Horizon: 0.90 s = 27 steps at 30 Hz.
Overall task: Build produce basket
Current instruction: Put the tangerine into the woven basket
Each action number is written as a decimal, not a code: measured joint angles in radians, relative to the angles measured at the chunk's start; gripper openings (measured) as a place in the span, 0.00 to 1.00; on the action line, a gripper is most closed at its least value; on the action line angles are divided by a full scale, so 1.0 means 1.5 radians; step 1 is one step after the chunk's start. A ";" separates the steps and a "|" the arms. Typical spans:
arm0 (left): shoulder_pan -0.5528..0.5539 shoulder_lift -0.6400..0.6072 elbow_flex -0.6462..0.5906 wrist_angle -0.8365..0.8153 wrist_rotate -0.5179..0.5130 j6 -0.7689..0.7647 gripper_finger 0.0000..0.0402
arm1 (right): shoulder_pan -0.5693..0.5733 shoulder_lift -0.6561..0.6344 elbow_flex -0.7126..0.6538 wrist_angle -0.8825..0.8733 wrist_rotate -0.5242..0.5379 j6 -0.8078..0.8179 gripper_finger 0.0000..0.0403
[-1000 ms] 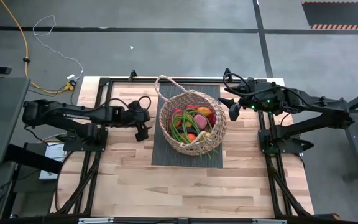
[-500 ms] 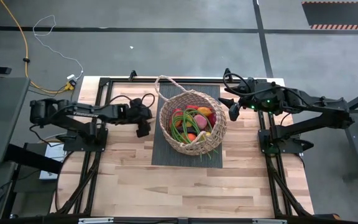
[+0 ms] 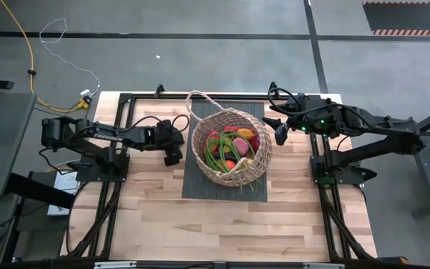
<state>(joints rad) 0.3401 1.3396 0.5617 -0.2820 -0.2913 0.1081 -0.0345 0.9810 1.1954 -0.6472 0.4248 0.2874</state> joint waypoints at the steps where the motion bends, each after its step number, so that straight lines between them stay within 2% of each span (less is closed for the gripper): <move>1: 0.000 0.000 0.000 0.000 -0.003 0.000 0.30 | 0.000 0.000 0.000 0.000 0.000 0.000 0.60; 13: 0.000 -0.001 0.003 -0.009 -0.003 0.081 0.02 | 0.000 0.000 0.000 -0.006 0.000 0.000 0.60; 20: 0.000 -0.053 0.048 -0.054 0.000 0.075 0.01 | 0.000 0.000 0.000 -0.007 0.001 -0.001 0.60; 27: -0.001 -0.183 0.098 -0.109 0.008 0.044 0.01 | 0.000 0.000 0.000 -0.030 0.005 -0.005 0.60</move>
<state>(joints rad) 0.3393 1.0657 0.7092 -0.4458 -0.2792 0.1746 -0.0345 0.9806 1.1957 -0.6922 0.4328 0.2802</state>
